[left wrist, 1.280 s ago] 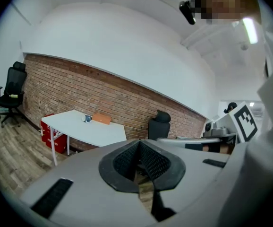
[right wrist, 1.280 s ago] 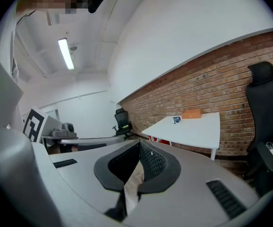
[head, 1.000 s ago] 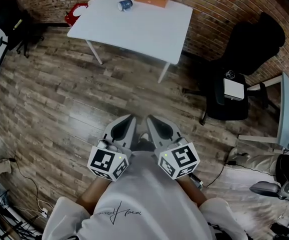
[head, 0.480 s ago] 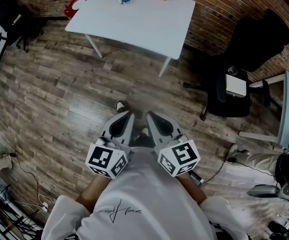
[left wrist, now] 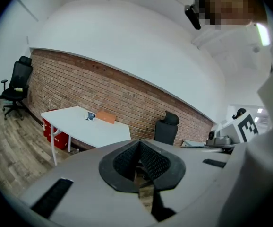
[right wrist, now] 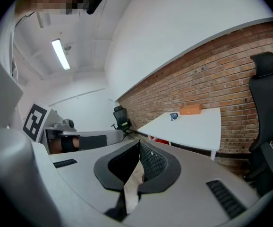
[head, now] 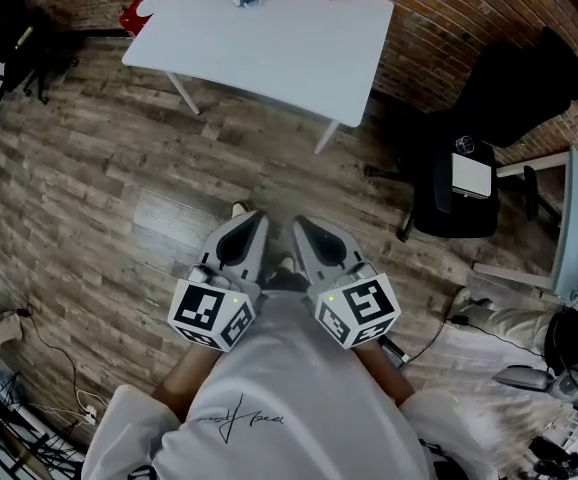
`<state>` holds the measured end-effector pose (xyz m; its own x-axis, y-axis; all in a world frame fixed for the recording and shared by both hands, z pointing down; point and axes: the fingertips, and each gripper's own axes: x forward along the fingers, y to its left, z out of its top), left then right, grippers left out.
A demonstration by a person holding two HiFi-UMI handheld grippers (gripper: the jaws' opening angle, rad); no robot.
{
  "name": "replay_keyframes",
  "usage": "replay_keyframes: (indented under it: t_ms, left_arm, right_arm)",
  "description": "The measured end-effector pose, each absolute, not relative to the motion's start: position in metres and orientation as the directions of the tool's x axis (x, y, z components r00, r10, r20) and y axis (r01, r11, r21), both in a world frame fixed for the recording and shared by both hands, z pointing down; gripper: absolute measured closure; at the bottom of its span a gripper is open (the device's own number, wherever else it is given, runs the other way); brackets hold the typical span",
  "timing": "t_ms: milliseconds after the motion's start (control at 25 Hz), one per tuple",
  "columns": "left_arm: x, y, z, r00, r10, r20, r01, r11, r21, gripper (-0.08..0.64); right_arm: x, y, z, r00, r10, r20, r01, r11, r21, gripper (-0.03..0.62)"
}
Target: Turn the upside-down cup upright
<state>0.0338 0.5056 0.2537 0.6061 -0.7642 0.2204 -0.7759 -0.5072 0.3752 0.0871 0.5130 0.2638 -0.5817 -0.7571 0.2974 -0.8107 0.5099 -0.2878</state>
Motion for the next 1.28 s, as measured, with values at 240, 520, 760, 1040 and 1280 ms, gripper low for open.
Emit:
replay_keyframes:
  t_ms: [240, 520, 760, 1040, 1280]
  left_arm:
    - [0.026, 0.472, 0.258, 0.621, -0.746, 0.238, -0.768, -0.521, 0.372, 0.551]
    - [0.016, 0.43, 0.261, 0.635, -0.731, 0.25, -0.758, -0.526, 0.386, 0.551]
    - [0.002, 0.398, 0.265, 0.643, -0.718, 0.268, -0.747, -0.51, 0.427, 0.551]
    - [-0.016, 0.362, 0.263, 0.674, -0.692, 0.258, -0.72, -0.537, 0.441, 0.551]
    - [-0.046, 0.33, 0.263, 0.648, -0.714, 0.265, -0.742, -0.512, 0.433, 0.551]
  right_arm:
    - [0.075, 0.479, 0.266, -0.58, -0.752, 0.313, -0.812, 0.504, -0.294, 0.571]
    - [0.067, 0.439, 0.269, -0.558, -0.756, 0.342, -0.828, 0.479, -0.293, 0.571]
    - [0.055, 0.406, 0.273, -0.542, -0.755, 0.37, -0.839, 0.46, -0.291, 0.571]
    - [0.034, 0.372, 0.271, -0.517, -0.766, 0.382, -0.855, 0.437, -0.28, 0.571]
    - [0.01, 0.344, 0.268, -0.503, -0.772, 0.388, -0.864, 0.432, -0.26, 0.571]
